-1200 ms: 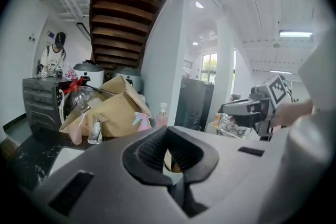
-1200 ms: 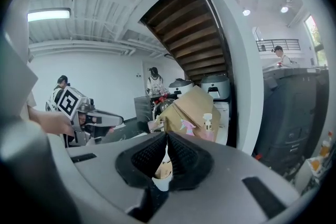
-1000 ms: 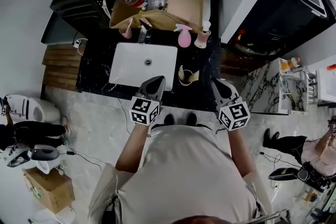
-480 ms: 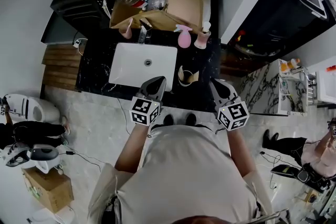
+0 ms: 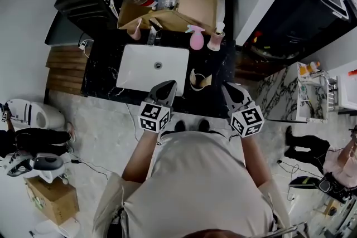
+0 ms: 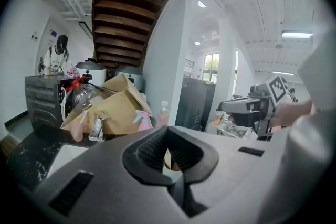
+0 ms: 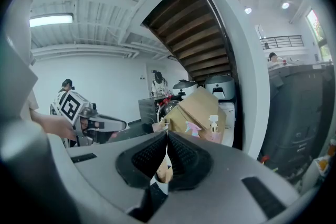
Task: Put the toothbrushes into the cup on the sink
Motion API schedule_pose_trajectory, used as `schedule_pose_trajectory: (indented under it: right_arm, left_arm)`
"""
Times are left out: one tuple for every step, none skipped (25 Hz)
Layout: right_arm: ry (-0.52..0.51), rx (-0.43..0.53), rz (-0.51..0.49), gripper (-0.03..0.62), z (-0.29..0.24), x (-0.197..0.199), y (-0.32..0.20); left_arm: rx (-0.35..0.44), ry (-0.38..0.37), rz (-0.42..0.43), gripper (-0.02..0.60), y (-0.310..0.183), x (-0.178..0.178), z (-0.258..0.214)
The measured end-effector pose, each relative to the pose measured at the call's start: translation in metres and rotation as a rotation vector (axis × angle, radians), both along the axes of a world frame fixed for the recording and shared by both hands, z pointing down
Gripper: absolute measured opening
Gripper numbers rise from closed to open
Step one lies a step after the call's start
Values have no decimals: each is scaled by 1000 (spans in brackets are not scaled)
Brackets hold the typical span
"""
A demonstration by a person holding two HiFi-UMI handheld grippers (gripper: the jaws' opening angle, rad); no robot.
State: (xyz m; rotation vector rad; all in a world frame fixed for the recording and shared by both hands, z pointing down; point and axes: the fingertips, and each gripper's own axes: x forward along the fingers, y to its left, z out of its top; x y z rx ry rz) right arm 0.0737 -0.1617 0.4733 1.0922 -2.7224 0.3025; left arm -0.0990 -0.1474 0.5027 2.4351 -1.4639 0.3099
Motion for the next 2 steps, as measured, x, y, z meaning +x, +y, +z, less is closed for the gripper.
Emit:
schedule_pose_trajectory:
  right_arm:
    - [1, -1, -1, 32, 1, 0, 0]
    - [1, -2, -1, 32, 2, -1, -1]
  left_arm:
    - [-1, 1, 0, 8, 0, 0, 1]
    - [-3, 1, 0, 8, 0, 1, 1]
